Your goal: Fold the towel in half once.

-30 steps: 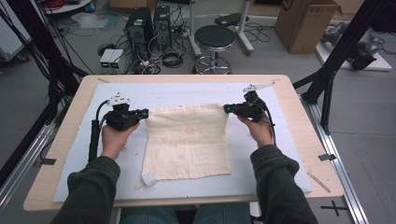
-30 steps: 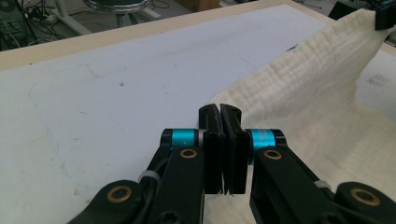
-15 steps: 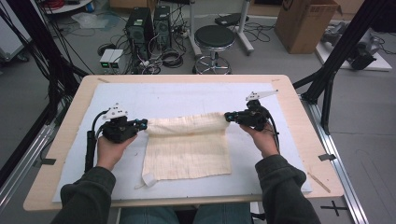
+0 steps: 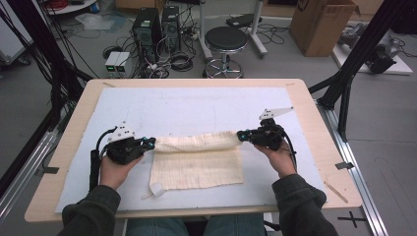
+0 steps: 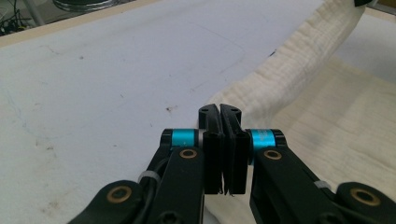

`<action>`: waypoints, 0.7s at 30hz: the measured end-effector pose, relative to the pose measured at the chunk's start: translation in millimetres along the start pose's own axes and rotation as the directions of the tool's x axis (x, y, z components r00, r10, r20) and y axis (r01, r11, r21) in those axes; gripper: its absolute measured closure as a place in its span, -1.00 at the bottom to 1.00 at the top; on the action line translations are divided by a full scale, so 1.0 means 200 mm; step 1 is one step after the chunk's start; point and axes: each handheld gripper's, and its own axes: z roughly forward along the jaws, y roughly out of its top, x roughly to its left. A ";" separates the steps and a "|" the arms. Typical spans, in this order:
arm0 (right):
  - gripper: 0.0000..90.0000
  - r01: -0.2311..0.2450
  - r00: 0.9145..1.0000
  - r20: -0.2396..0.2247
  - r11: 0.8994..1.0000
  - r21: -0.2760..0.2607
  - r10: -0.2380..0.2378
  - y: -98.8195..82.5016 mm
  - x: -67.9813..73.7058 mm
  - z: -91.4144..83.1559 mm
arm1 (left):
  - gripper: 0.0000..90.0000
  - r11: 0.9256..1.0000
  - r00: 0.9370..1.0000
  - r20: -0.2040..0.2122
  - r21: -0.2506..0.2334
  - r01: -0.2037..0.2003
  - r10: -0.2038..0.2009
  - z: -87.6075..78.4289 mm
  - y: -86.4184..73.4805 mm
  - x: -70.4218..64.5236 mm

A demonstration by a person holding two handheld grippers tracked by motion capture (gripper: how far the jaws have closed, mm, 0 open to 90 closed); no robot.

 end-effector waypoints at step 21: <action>0.90 0.020 0.999 -0.038 0.998 0.059 -0.018 -0.21 0.12 0.02 | 0.94 0.997 0.997 0.066 0.067 -0.033 0.029 -0.08 -0.20 -0.10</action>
